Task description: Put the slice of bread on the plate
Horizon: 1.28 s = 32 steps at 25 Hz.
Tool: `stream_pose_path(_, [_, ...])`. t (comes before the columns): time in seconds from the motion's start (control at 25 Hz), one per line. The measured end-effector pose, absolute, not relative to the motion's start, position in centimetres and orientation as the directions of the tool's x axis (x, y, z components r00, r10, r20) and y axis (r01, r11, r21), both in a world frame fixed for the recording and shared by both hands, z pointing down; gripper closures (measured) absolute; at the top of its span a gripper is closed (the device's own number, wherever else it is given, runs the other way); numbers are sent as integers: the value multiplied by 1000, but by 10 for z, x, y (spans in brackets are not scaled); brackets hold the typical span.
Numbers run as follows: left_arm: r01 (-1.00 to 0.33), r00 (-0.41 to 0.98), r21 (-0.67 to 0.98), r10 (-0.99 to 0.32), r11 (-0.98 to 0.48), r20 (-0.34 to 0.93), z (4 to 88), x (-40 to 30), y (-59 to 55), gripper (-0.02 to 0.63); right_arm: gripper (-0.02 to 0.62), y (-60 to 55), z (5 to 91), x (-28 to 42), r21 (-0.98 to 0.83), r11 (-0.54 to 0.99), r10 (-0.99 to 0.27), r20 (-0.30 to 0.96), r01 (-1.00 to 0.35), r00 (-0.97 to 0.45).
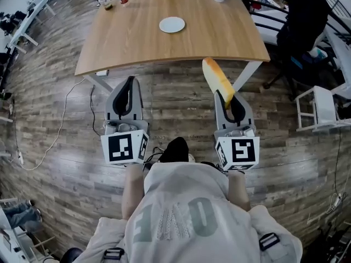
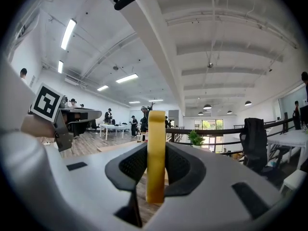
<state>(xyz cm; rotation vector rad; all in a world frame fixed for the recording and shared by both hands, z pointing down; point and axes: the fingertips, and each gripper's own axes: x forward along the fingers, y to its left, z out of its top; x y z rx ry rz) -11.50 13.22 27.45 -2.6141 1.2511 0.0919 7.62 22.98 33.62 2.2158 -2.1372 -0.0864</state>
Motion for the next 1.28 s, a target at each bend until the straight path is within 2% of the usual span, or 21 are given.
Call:
stream_pose_path(0.24, [-793, 608, -202, -769, -576, -195, 269, -124, 99, 597, 503, 199, 331, 79, 89, -22, -999, -44, -996, 18])
stream_pose_path(0.44, [-795, 606, -187, -771, -577, -198, 279, -111, 49, 598, 503, 164, 349, 93, 45, -45, -999, 1, -998, 45])
stream_pose_path(0.6, [-801, 598, -181, -779, -570, -190, 285, -108, 8, 598, 503, 129, 342, 97, 49, -30, -999, -19, -998, 29])
stream_pose_path(0.88, [-811, 585, -142, -794, -568, -169, 300, -103, -90, 598, 503, 33, 351, 112, 45, -37, -999, 12, -998, 38])
stream_pose_path(1.28, [-772, 636, -172, -741, -612, -214, 257, -64, -246, 598, 503, -126, 308, 137, 46, -78, -997, -25, -996, 77])
